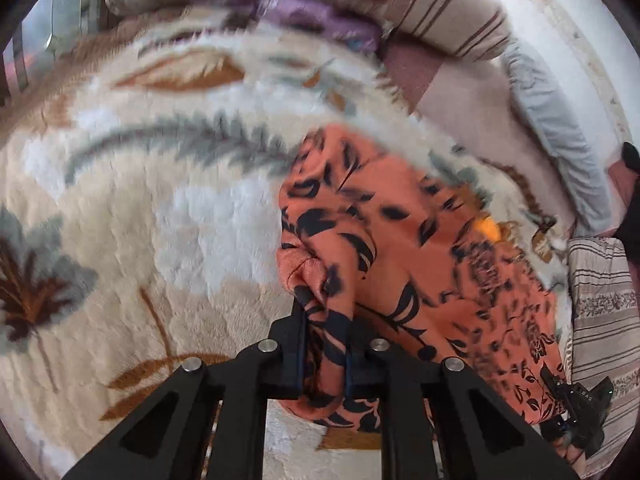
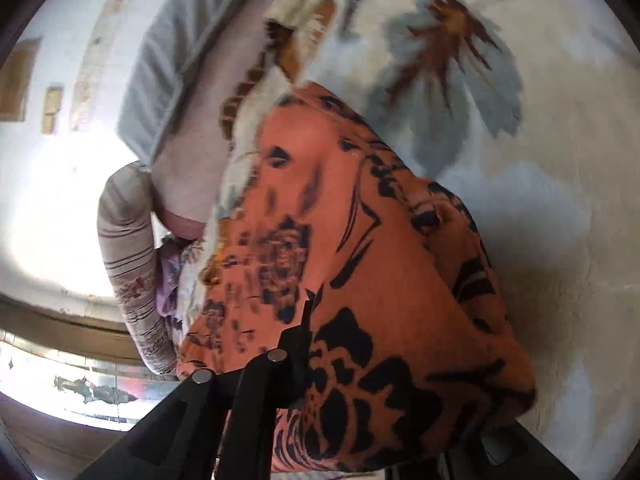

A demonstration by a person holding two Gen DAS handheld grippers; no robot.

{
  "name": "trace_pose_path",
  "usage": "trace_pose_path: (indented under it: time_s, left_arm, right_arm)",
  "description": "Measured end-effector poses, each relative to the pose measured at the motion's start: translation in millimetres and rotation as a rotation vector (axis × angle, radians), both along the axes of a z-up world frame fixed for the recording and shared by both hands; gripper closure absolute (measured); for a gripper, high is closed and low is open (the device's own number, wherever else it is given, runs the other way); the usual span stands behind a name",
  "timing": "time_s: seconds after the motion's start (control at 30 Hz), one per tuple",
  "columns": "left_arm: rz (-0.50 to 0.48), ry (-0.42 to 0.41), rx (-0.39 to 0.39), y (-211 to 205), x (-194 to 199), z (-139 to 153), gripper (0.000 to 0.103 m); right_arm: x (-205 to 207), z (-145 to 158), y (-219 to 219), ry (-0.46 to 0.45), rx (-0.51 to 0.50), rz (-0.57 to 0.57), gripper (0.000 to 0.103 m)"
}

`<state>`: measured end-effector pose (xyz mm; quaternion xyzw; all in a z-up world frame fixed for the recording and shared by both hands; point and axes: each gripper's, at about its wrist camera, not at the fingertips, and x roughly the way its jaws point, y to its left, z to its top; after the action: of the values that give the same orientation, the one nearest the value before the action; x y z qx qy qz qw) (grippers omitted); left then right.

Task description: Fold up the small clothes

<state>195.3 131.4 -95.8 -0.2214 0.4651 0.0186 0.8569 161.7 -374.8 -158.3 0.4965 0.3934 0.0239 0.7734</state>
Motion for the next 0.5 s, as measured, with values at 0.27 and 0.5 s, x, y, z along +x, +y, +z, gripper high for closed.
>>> trace_pose_path:
  time_s: [0.27, 0.5]
  left_arm:
    - [-0.044, -0.113, 0.016, 5.5, -123.1, 60.9, 0.087]
    - [-0.082, 0.050, 0.052, 17.3, -191.3, -32.7, 0.046]
  right_arm:
    - [-82.7, 103.5, 5.9, -0.147, -0.094, 0.094, 0.095]
    - [-188.6, -4.0, -13.7, 0.074, -0.079, 0.151, 0.059]
